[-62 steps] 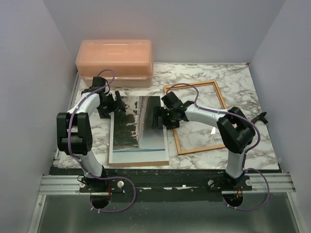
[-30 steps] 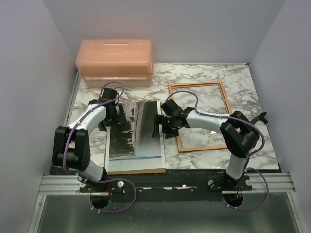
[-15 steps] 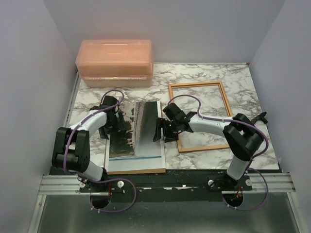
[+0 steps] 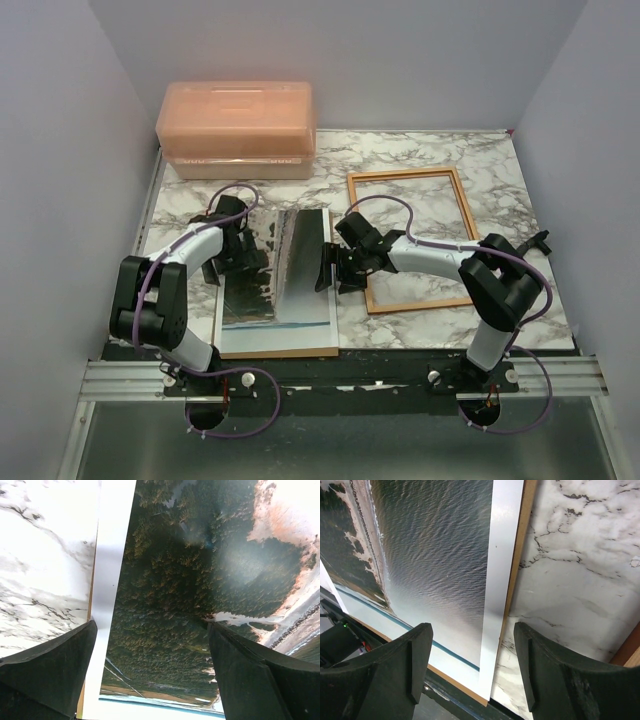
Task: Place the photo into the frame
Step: Move the photo to the center of the board.
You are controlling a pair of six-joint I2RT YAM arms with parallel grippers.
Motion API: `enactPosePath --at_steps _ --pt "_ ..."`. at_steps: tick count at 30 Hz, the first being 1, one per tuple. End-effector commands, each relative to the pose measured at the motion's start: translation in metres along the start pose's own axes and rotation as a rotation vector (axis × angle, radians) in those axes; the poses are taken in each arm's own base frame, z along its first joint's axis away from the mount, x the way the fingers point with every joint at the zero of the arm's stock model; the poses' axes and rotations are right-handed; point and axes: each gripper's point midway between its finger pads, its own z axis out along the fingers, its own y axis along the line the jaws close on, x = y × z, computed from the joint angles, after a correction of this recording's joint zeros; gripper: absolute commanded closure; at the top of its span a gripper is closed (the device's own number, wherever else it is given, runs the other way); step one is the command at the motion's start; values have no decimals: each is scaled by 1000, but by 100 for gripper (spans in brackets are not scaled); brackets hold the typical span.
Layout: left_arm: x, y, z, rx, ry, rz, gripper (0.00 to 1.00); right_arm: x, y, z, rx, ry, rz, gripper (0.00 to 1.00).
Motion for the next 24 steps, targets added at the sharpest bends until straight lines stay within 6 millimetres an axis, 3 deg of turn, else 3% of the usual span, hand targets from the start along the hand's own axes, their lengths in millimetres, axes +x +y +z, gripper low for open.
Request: enactPosePath --at_steps 1,5,14,17,22,24 --pt "-8 11 -1 -75 -19 -3 5 25 -28 10 104 71 12 28" --pt "-8 -6 -1 7 -4 24 9 21 -35 10 144 52 1 41" --pt "9 -51 -5 153 82 163 14 12 -58 24 268 31 -5 55" --pt "12 -58 -7 190 95 175 14 9 -55 24 257 15 0 66" --pt "13 -63 -9 223 104 181 14 5 -52 16 250 -26 25 98" --pt "14 -65 -10 232 104 184 14 3 -51 9 253 -46 28 100"
